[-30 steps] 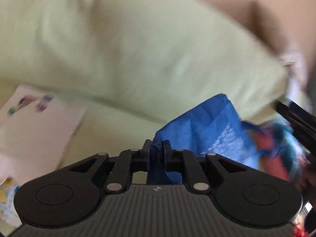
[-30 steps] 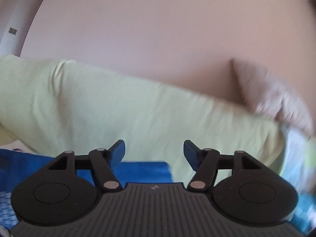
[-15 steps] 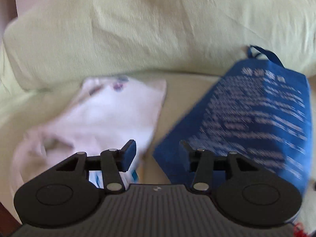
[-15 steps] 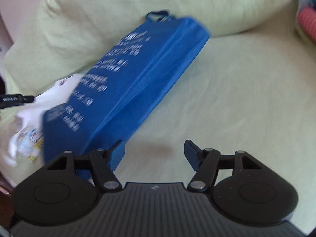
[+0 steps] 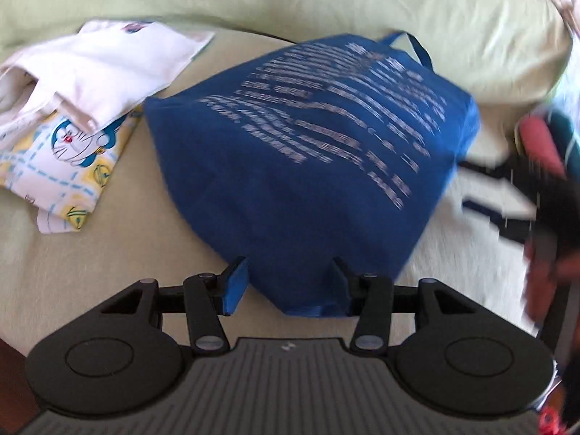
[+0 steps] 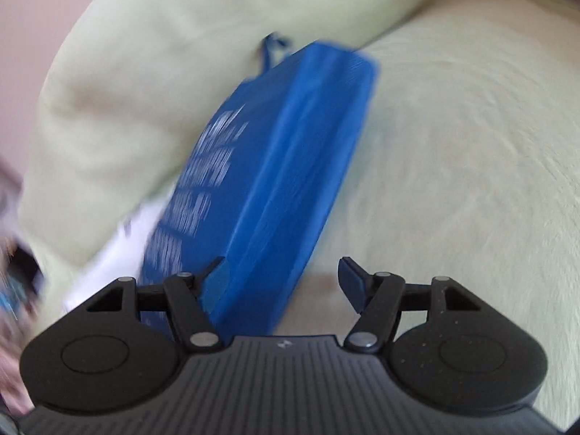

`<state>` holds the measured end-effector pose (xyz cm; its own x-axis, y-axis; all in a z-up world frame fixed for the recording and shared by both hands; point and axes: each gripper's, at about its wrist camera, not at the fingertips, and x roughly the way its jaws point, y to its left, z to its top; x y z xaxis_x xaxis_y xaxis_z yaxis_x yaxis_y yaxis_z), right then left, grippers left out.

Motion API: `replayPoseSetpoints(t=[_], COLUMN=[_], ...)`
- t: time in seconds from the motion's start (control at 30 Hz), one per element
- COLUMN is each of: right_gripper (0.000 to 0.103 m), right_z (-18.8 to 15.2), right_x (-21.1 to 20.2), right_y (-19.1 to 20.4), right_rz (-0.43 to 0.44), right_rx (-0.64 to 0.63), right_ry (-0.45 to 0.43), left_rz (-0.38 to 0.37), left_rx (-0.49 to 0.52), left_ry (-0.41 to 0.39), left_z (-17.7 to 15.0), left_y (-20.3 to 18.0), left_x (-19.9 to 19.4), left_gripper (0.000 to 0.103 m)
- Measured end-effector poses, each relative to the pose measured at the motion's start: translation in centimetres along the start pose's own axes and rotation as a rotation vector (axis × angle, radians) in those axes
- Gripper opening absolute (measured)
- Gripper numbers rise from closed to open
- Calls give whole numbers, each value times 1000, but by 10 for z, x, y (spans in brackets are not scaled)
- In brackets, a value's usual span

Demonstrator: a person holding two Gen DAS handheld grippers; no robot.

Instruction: Fold shopping bag

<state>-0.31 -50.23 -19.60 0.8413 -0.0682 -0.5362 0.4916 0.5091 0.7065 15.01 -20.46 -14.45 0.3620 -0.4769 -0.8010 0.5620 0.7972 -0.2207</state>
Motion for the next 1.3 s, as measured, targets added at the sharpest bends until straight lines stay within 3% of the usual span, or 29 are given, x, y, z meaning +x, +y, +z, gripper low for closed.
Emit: replayPoseSetpoints(t=[0.13, 0.23, 0.33, 0.43, 0.5, 0.57, 0.67, 0.77, 0.87, 0.93, 1.0, 1.13, 1.2, 1.3], right_gripper=[66, 8, 5, 5, 5, 12, 24, 33, 33, 31, 31, 32, 32, 23], right_z=[28, 34, 25, 4, -22, -46, -60, -63, -54, -41, -28, -1, 3, 5], right_x=[30, 48, 13, -38, -81, -107, -124, -152, -160, -152, -142, -121, -108, -92], right_y=[-5, 15, 15, 7, -10, -26, -40, -31, -15, -4, -4, -23, -28, -31], right_rz=[1, -76, -87, -194, -287, -331, -303, -363, -377, -315, -278, -279, -273, -261], right_rx=[87, -10, -48, -51, 24, 82, 89, -45, -182, -266, -230, -51, -12, -1], right_ry=[-16, -3, -84, -188, -224, -204, -116, -168, -244, -242, -219, -183, -155, -119], left_rz=[21, 52, 60, 42, 35, 37, 7, 20, 43, 49, 53, 32, 45, 81], left_rx=[-22, -14, 24, 41, 58, 90, 95, 96, 109, 110, 100, 72, 77, 139], left_ry=[14, 4, -9, 16, 26, 24, -2, -70, -94, -82, -43, -4, -5, -35], left_z=[3, 8, 11, 11, 10, 9, 24, 45, 62, 77, 87, 104, 120, 145], left_y=[7, 12, 11, 6, 0, -8, -11, -9, -9, -8, -4, 1, 3, -2], left_x=[5, 2, -2, 5, 10, 13, 6, -9, -5, 9, 30, 60, 77, 95], left_gripper=[56, 56, 56, 56, 56, 56, 56, 60, 63, 61, 54, 53, 35, 26])
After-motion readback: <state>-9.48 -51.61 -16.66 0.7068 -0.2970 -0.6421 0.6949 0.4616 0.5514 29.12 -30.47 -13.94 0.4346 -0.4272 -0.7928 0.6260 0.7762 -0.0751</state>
